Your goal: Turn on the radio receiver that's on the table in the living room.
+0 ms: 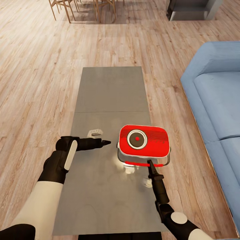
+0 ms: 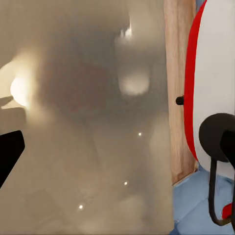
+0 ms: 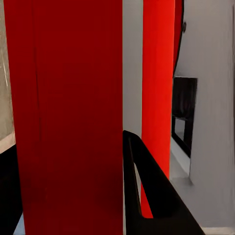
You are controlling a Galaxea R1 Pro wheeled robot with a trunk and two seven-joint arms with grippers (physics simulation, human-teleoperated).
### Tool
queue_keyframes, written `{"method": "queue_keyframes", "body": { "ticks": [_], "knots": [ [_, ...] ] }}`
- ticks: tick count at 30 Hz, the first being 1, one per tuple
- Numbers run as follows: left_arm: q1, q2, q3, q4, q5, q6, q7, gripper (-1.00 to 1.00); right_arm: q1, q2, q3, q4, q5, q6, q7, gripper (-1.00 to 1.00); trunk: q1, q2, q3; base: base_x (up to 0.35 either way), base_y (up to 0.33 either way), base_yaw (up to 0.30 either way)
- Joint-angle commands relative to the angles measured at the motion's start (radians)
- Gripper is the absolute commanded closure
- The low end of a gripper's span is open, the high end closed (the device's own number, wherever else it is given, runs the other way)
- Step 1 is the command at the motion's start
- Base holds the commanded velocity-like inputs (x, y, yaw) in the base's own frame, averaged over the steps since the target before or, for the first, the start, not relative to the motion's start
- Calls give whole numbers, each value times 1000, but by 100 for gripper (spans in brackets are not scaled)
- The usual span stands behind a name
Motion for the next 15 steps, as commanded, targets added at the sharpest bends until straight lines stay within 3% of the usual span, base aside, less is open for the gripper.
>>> {"method": "queue_keyframes", "body": {
  "ticks": [1, 8, 15],
  "knots": [
    [0, 1, 0, 1, 2, 0, 0, -100, 0, -1, -1, 9, 6, -10, -15, 100, 0, 0, 0, 0, 0, 0],
    [0, -2, 0, 1, 3, 0, -2, -100, 0, -4, -1, 117, 17, -56, -92, 100, 0, 0, 0, 0, 0, 0],
    [0, -4, 0, -3, 3, 0, -30, -100, 0, 1, -1, 149, 19, -61, -110, 100, 0, 0, 0, 0, 0, 0]
  ]
}}
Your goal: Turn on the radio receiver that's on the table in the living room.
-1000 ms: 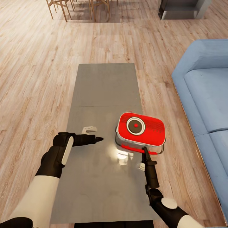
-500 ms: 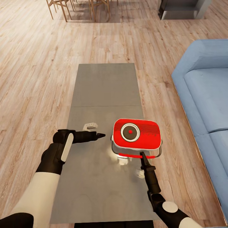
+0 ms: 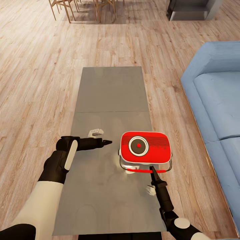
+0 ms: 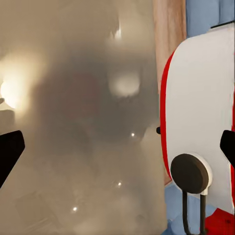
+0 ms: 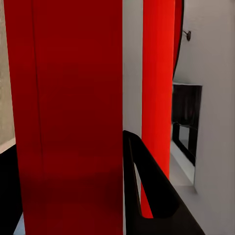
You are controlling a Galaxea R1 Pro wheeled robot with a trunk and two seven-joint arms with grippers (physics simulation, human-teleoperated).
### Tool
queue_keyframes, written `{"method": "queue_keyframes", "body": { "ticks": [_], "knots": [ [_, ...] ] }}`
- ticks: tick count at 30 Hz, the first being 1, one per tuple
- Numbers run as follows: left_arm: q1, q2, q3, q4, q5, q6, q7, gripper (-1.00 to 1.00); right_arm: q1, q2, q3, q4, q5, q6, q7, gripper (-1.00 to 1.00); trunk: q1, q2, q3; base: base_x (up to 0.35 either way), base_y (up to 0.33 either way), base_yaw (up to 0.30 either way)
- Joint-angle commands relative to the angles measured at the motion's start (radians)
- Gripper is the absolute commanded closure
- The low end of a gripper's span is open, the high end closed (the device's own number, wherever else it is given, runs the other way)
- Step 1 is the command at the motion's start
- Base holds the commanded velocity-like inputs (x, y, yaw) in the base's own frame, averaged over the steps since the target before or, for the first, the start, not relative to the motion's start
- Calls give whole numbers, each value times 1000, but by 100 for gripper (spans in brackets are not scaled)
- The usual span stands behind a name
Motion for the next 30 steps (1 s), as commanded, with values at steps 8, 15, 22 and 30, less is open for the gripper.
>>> {"method": "queue_keyframes", "body": {
  "ticks": [8, 15, 22, 30],
  "knots": [
    [0, -1, 0, -2, -1, -1, -71, -100, 0, 6, 2, 3, 1, 1, -3, 100, 0, 0, 0, 0, 0, 0],
    [0, -2, 0, 2, -1, -1, -87, -100, 0, 10, 1, 3, -3, 6, 1, 100, 0, 0, 0, 0, 0, 0],
    [0, -17, -1, 10, -8, -2, -86, -100, 0, 32, 0, 3, -8, 13, 4, 100, 0, 0, 0, 0, 0, 0],
    [0, -18, -2, 21, -11, -3, -84, -100, 0, 36, -1, 4, -8, 26, 6, 100, 0, 0, 0, 0, 0, 0]
  ]
}}
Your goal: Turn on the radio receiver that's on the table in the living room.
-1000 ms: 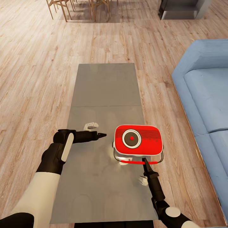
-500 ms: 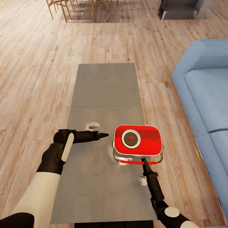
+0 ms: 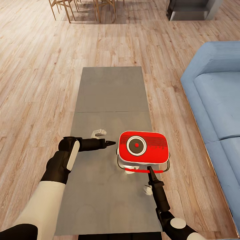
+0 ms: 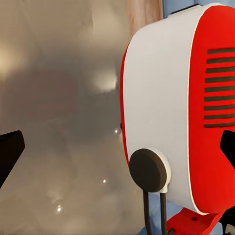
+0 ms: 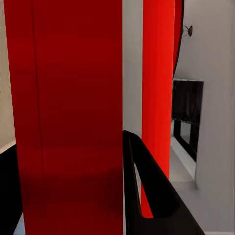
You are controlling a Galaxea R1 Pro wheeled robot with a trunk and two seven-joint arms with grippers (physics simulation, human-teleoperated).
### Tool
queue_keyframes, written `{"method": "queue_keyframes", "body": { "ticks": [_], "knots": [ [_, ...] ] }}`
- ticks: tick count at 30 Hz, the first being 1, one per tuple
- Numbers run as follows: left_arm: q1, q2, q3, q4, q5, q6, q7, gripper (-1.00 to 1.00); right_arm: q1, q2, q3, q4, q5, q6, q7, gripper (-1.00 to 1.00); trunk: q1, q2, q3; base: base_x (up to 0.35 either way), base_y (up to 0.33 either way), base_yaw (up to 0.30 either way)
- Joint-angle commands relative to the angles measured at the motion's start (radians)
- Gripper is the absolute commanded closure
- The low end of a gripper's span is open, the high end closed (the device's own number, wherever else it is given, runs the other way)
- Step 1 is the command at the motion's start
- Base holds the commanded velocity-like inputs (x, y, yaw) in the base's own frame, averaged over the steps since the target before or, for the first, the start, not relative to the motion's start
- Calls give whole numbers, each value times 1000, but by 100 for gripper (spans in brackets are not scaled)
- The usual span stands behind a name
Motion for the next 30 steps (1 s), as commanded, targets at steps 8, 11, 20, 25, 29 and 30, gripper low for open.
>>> {"method": "queue_keyframes", "body": {
  "ticks": [8, 11, 20, 25, 29, 30],
  "knots": [
    [0, 0, 0, 2, -1, -3, 3, -100, 0, 2, 1, -1, 5, -2, -7, 100, 0, 0, 0, 0, 0, 0],
    [0, 0, 0, 3, -2, -3, 3, -100, 0, 5, 1, -1, 6, -2, -7, 100, 0, 0, 0, 0, 0, 0],
    [0, 1, -1, 4, -3, -3, 3, -100, 0, 15, 1, -1, 6, 2, -8, 100, 0, 0, 0, 0, 0, 0],
    [0, 0, -1, 4, -3, -3, 3, -100, 0, 17, 0, -1, 5, 5, -9, 100, 0, 0, 0, 0, 0, 0],
    [0, 0, -1, 3, -4, -4, 3, -100, 0, 18, 0, -1, 5, 6, -8, 100, 0, 0, 0, 0, 0, 0],
    [0, -1, 0, 2, -4, -4, 3, -100, 0, 18, 0, -1, 4, 5, -8, 100, 0, 0, 0, 0, 0, 0]
  ]
}}
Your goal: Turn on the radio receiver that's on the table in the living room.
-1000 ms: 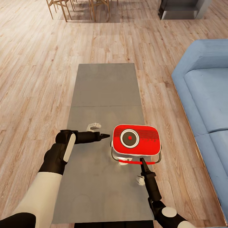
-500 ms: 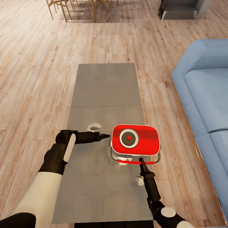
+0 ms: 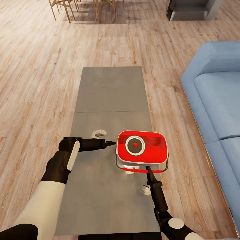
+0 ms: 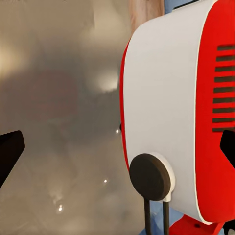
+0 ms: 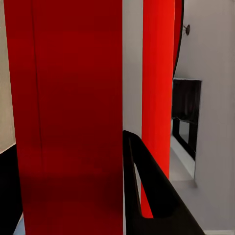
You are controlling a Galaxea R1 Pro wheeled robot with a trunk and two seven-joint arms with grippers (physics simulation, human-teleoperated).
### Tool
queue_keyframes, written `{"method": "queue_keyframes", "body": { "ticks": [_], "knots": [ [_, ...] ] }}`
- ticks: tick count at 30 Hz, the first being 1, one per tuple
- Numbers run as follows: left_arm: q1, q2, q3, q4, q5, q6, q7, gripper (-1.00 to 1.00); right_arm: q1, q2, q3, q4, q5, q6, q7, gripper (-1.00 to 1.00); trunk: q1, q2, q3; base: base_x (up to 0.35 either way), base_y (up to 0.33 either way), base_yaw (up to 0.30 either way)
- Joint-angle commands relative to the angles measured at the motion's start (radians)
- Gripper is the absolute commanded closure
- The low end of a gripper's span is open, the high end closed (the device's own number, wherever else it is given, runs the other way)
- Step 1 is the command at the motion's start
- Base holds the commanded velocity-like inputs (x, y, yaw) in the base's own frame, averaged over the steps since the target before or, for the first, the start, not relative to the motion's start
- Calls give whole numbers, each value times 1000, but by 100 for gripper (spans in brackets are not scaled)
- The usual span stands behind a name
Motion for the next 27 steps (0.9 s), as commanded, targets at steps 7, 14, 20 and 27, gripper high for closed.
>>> {"method": "queue_keyframes", "body": {
  "ticks": [7, 14, 20, 27],
  "knots": [
    [0, -1, -1, -9, -1, 0, -1, -100, 0, 0, 1, -1, -1, -2, 1, 100, 0, 0, 0, 0, 0, 0],
    [0, -2, -24, -12, 1, -2, -4, -100, 0, 0, 1, -1, -2, -1, 1, 100, 0, 0, 0, 0, 0, 0],
    [0, -4, -36, -13, 8, -3, -11, -100, 0, 0, 1, -1, -3, 0, 2, 100, 0, 0, 0, 0, 0, 0],
    [0, -44, -39, -14, 15, -2, -71, -100, 0, 0, 1, 5, -2, 0, 4, 100, 0, 0, 0, 0, 0, 0]
  ]
}}
